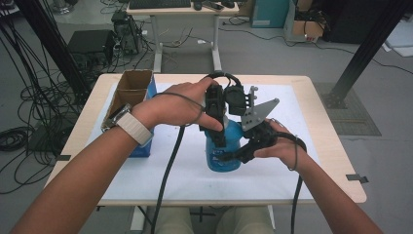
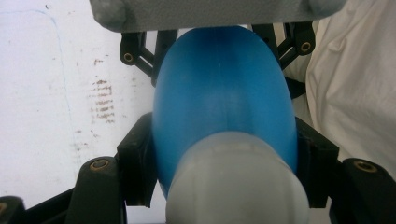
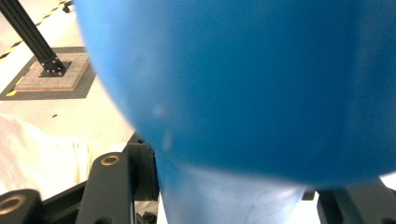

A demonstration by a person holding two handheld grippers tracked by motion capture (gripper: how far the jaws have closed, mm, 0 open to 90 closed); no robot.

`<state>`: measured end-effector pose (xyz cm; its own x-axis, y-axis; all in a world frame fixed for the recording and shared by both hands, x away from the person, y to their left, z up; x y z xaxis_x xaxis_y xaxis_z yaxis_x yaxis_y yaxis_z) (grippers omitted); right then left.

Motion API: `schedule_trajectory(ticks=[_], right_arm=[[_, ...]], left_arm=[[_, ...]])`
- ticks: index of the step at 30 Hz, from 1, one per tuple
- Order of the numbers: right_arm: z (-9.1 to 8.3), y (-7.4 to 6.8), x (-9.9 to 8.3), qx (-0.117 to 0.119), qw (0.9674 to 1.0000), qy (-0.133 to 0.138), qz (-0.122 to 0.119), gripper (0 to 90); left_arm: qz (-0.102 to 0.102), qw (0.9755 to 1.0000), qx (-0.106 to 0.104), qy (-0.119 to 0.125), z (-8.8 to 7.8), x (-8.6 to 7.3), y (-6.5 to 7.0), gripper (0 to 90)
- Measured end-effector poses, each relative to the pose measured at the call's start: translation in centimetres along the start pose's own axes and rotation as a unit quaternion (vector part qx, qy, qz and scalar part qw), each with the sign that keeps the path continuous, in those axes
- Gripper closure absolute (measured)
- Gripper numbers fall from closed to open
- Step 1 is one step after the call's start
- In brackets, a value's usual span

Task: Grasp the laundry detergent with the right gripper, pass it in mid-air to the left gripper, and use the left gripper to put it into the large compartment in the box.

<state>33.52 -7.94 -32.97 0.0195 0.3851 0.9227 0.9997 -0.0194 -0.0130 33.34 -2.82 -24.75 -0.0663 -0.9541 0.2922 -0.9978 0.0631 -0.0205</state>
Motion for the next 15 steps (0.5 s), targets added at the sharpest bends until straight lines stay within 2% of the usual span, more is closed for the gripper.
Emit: schedule_trajectory(ticks=[15], right_arm=[[-0.13,0.07,0.22,0.000,1.0000,0.003,-0.002,43.1]], left_arm=[[0.000,1.0000,0.000,0.001,-0.21,0.04,-0.07,37.0]])
Point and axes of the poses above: each handheld gripper's, and its own axes: z roughly forward along the jaws, x roughly out of its top, y roughly to its right, the point moved 8 cm from there along z, roughly forward along the jaws, and after that the axes turned 9 degrees about y, right-handed, at the moved point
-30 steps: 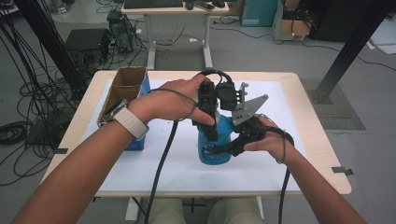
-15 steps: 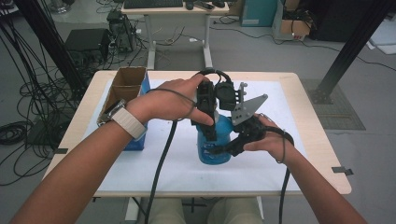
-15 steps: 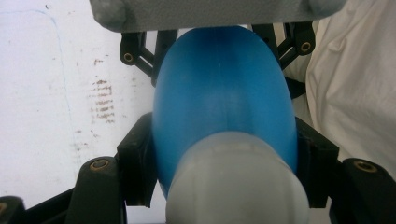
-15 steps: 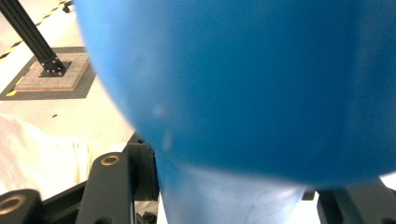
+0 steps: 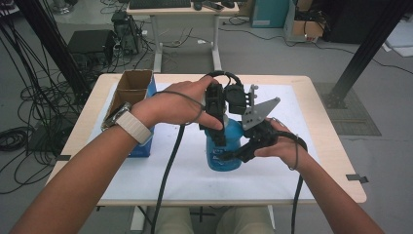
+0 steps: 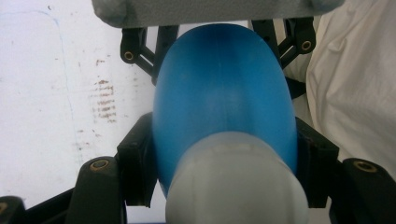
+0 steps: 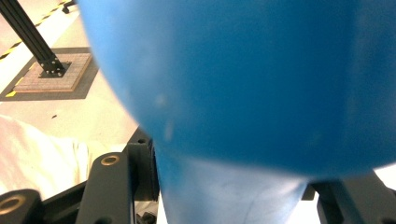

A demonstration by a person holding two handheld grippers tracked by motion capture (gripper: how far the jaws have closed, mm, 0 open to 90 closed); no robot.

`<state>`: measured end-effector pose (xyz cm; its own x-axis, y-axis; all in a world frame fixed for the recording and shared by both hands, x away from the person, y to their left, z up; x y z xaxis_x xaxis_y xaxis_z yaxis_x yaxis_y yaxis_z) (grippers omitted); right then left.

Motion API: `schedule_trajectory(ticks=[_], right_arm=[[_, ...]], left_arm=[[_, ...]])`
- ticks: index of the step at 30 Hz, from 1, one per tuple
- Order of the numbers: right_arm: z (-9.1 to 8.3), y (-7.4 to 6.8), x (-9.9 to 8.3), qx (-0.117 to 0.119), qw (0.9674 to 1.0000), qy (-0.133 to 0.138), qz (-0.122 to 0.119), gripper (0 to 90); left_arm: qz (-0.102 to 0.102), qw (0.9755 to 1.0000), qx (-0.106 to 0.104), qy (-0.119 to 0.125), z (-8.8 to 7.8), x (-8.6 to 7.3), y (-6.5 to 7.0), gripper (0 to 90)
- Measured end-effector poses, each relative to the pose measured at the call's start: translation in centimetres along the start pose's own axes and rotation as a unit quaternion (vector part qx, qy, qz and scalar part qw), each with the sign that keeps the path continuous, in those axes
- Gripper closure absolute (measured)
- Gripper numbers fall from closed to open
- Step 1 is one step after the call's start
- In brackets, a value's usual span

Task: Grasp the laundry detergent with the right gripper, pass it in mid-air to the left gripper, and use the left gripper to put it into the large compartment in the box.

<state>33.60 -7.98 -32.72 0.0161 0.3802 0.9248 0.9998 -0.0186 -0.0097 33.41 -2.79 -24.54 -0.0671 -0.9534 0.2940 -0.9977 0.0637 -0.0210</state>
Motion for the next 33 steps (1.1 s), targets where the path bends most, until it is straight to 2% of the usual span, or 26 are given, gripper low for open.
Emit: schedule_trajectory(ticks=[33], right_arm=[[0.12,0.20,-0.09,0.002,1.0000,-0.002,0.001,43.1]], left_arm=[[-0.004,1.0000,0.001,0.001,0.11,-0.14,-0.20,37.0]])
Point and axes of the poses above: each handheld gripper's, and its own axes: z roughly forward along the jaws, x roughly out of its top, y roughly to its right, the point moved 8 cm from there along z, roughly forward along the jaws, and after that the axes turned 9 degrees about y, right-handed, at the moved point
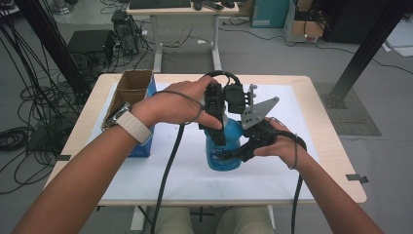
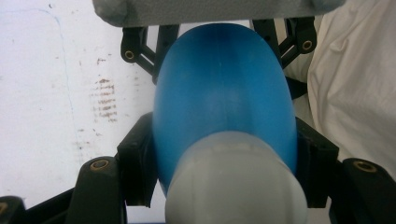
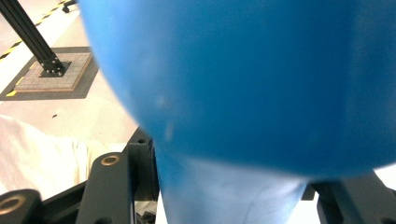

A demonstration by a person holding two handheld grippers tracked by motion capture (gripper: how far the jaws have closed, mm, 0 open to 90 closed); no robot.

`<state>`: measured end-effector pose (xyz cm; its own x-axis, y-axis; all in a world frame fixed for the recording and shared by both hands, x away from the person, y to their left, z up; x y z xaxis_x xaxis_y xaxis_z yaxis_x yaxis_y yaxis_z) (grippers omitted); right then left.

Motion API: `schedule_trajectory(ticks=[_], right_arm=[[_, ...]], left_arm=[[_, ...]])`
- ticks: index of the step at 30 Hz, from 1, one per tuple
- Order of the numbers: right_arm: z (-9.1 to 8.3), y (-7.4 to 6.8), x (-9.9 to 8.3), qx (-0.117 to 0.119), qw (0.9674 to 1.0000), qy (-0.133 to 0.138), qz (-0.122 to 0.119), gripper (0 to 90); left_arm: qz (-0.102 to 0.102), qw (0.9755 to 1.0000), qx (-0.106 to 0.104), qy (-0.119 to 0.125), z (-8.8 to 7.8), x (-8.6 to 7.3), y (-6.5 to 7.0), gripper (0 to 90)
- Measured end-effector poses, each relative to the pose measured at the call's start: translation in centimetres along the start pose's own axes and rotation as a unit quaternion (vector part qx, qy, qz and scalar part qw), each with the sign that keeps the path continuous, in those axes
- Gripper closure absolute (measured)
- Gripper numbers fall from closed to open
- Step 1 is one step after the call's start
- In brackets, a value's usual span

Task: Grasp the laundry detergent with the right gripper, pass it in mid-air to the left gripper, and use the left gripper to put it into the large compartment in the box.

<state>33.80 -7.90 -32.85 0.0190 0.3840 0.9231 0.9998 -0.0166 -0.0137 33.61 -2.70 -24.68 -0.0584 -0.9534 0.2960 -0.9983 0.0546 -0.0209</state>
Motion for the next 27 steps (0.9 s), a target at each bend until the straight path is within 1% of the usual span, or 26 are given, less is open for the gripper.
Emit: schedule_trajectory(ticks=[27], right_arm=[[0.06,0.07,-0.08,0.001,1.0000,-0.001,0.001,43.1]], left_arm=[[-0.001,1.0000,0.000,-0.001,0.08,-0.06,-0.10,37.0]])
Point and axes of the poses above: each handheld gripper's, and its own axes: z roughly forward along the jaws, x roughly out of its top, y roughly to its right, the point moved 8 cm from there along z, roughly forward along the jaws, and after that the axes turned 9 degrees about y, right-handed, at the moved point
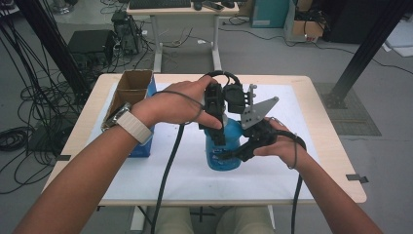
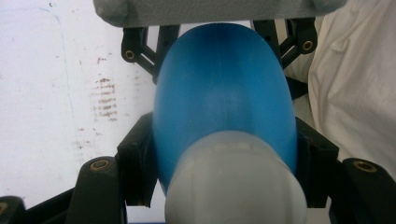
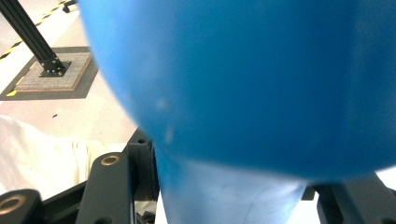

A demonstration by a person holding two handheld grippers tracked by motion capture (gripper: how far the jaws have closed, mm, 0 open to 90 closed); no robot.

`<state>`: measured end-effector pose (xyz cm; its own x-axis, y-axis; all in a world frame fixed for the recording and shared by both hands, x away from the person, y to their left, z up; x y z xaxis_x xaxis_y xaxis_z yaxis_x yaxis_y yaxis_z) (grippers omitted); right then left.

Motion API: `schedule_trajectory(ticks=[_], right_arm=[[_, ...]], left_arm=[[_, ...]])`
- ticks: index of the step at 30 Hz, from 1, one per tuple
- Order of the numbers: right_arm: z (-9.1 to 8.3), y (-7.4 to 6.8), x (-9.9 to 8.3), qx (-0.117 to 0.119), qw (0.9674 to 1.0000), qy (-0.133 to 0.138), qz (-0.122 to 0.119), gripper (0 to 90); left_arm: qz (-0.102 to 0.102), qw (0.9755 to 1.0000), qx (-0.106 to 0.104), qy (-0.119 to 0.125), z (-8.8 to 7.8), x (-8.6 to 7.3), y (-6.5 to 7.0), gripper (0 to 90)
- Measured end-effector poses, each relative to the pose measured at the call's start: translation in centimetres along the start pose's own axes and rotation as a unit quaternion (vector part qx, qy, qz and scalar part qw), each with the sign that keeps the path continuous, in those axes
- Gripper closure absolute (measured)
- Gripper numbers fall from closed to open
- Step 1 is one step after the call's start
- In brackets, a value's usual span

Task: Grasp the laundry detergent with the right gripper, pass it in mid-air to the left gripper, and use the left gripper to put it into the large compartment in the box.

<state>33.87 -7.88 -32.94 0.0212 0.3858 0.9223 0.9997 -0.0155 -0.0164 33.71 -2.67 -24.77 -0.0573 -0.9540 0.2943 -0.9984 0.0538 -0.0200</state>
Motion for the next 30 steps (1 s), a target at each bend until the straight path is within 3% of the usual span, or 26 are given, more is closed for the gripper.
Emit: schedule_trajectory(ticks=[30], right_arm=[[0.01,-0.01,0.03,0.000,1.0000,0.000,0.000,43.1]], left_arm=[[0.000,1.0000,0.001,0.000,-0.02,-0.03,-0.01,37.0]])
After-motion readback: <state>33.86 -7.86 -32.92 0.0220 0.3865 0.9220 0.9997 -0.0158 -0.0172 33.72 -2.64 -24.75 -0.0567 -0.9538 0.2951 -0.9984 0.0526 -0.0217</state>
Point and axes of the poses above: each handheld gripper's, and its own axes: z roughly forward along the jaws, x roughly out of its top, y roughly to its right, the point moved 8 cm from there along z, roughly forward along the jaws, and after that the axes turned 9 degrees about y, right-handed, at the moved point
